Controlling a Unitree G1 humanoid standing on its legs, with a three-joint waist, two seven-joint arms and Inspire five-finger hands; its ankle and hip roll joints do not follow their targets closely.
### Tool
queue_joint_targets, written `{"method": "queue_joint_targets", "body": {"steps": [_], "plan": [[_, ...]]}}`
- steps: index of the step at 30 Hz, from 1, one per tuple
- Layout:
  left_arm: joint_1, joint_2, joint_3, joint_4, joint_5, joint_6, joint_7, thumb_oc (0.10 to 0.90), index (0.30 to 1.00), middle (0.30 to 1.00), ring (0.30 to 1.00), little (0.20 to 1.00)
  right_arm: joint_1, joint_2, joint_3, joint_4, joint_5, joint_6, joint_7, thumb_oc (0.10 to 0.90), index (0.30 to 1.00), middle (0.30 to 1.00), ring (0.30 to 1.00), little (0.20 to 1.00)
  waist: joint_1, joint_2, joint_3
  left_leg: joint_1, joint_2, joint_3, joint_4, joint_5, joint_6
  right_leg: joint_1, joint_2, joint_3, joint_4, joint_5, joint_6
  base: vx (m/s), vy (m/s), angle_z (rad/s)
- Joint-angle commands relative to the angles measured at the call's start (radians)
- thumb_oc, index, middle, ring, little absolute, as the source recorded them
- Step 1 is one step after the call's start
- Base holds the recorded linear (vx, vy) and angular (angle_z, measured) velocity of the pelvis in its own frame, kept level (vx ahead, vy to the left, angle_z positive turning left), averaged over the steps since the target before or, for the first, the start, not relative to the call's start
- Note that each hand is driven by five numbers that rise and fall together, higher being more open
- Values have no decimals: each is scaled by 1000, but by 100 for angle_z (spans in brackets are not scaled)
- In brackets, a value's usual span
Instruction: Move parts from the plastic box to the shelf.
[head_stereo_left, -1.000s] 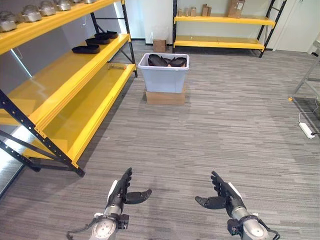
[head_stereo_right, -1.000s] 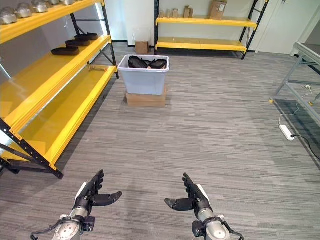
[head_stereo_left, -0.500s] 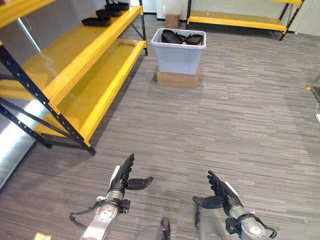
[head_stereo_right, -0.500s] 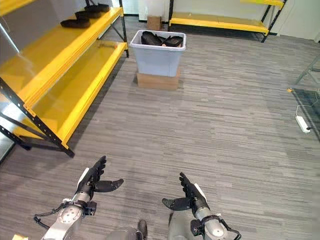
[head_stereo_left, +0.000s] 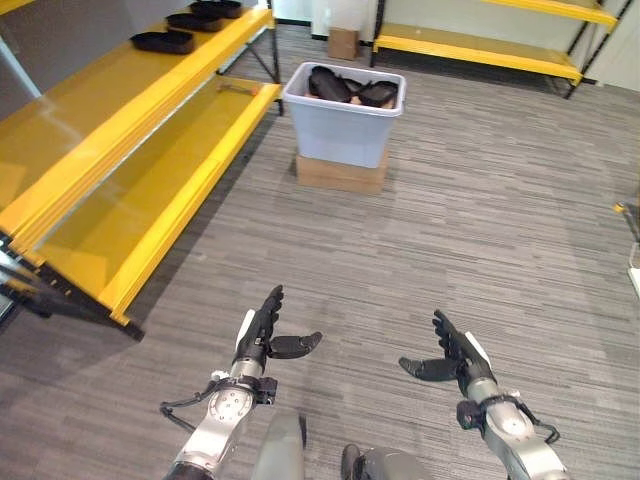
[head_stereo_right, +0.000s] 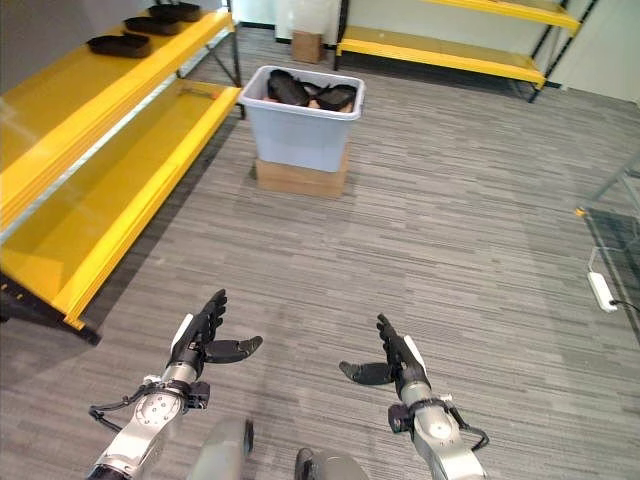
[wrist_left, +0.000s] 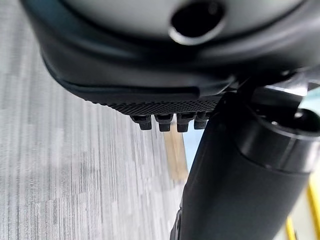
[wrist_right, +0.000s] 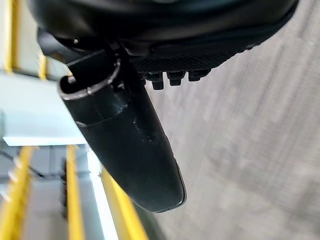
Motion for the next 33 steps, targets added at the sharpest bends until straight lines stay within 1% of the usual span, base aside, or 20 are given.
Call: {"method": "queue_joint_targets", "body": {"steps": [1,4,6,7,9,11,14,16,18,19,20,21,23,24,26,27,29,30,31,33], "plan": [[-87,-1,16,-97,-21,-99,44,900,1000,1000,1000,1000,-40,-37,-57,-78,-5,-81,-50,900,1000,1000,1000,1000,3,32,57,280,91,1,-407,-68,-55,-105,-50,103,-7,71,126,305,132,-62],[-111,12,4,-81,-6,-99,50,900,1000,1000,1000,1000,-43,-30,-57,-72,-9,-84,-61,900,1000,1000,1000,1000,20,50,58,313,180,16,-778,78,-105,-49,-55,113,-23,33,145,344,176,-48],[-117,13,3,-75,-6,-98,53,900,1000,1000,1000,1000,-41,-27,-57,-72,-12,-80,-62,900,1000,1000,1000,1000,25,52,60,322,193,3,-819,106,-117,-27,-63,114,-24,24,151,293,180,7],[-115,10,7,-78,-17,-99,53,900,1000,1000,1000,1000,-33,-19,-59,-68,-22,-71,-63,900,1000,1000,1000,1000,25,56,49,335,209,7,-848,120,-135,20,-85,120,-35,1,168,346,238,14],[-99,11,15,-80,-21,-102,51,900,1000,1000,1000,1000,-21,-4,-62,-61,-26,-66,-51,900,1000,1000,1000,1000,24,59,27,372,206,21,-863,77,-124,51,-111,124,-45,-9,187,386,272,-26],[-102,16,15,-78,-17,-103,45,900,1000,1000,1000,1000,-22,7,-69,-52,-14,-66,-50,900,1000,1000,1000,1000,33,44,11,353,167,35,-795,40,-117,97,-150,127,-88,6,209,328,203,47],[-96,28,23,-81,-19,-107,45,900,1000,1000,1000,1000,-17,24,-81,-61,-9,-63,-44,900,1000,1000,1000,1000,42,21,-24,319,111,65,-682,-70,-82,151,-226,122,-128,56,249,370,258,35],[-92,37,21,-83,-14,-104,44,900,1000,1000,1000,1000,-17,32,-76,-57,-12,-62,-38,900,1000,1000,1000,1000,48,9,-43,329,62,76,-643,-141,-36,107,-268,143,-47,173,253,307,317,52],[-98,45,17,-97,-10,-96,44,900,1000,1000,1000,1000,-23,39,-70,-66,-11,-63,-37,900,1000,1000,1000,1000,43,15,-30,364,26,83,-632,-181,6,21,-277,169,132,324,236,189,275,11],[-99,45,17,-97,-10,-96,44,900,1000,1000,1000,1000,-23,39,-70,-66,-11,-63,-37,900,1000,1000,1000,1000,44,15,-32,362,26,85,-637,-176,6,16,-277,171,131,327,236,182,389,9],[-105,62,18,-111,-9,-92,49,900,1000,1000,1000,1000,-29,43,-63,-72,-15,-62,-38,900,1000,1000,1000,1000,27,42,1,415,2,97,-653,-195,44,-81,-291,167,264,406,223,190,377,16],[-103,65,21,-119,-2,-90,49,900,1000,1000,1000,1000,-30,48,-60,-79,-22,-61,-37,900,1000,1000,1000,1000,22,54,10,434,-5,104,-662,-204,52,-123,-288,154,292,379,219,305,450,5],[-98,65,20,-120,2,-91,47,900,1000,1000,1000,1000,-28,53,-54,-85,-16,-60,-28,900,1000,1000,1000,1000,0,59,25,498,-17,95,-695,-228,52,-218,-228,127,308,284,216,296,192,-2],[-104,64,18,-110,1,-92,47,900,1000,1000,1000,1000,-33,55,-51,-80,-8,-60,-27,900,1000,1000,1000,1000,-10,56,34,523,-25,93,-699,-240,55,-250,-208,107,284,254,220,310,95,-5],[-107,57,22,-100,-4,-93,40,900,1000,1000,1000,1000,-44,51,-48,-72,-2,-59,-26,900,1000,1000,1000,1000,-24,42,30,572,-49,91,-732,-265,44,-277,-199,54,116,234,230,345,6,4],[-107,53,27,-92,-2,-95,39,900,1000,1000,1000,1000,-53,50,-47,-62,1,-58,-27,900,1000,1000,1000,1000,-29,32,28,605,-65,91,-750,-282,36,-285,-201,16,-4,244,244,392,-59,36],[-101,45,40,-89,-2,-95,31,900,1000,1000,1000,1000,-64,45,-45,-56,-4,-54,-26,900,1000,1000,1000,1000,-41,32,31,665,-58,75,-779,-293,14,-250,-189,-20,-171,273,265,475,-95,46],[-93,34,46,-90,2,-96,24,900,1000,1000,1000,1000,-65,45,-44,-54,-18,-50,-27,900,1000,1000,1000,1000,-54,33,28,713,-55,52,-799,-294,-4,-261,-175,8,-240,308,282,400,-87,45],[-92,33,47,-90,2,-96,23,900,1000,1000,1000,1000,-65,44,-44,-54,-18,-50,-27,900,1000,1000,1000,1000,-54,36,30,718,-53,52,-801,-295,-5,-255,-172,6,-243,309,282,411,-93,53],[-95,26,38,-89,7,-95,16,900,1000,1000,1000,1000,-52,42,-49,-66,-15,-51,-21,900,1000,1000,1000,1000,-70,33,19,760,-39,26,-793,-300,-26,-253,-149,54,-260,325,283,297,-98,51]]}}
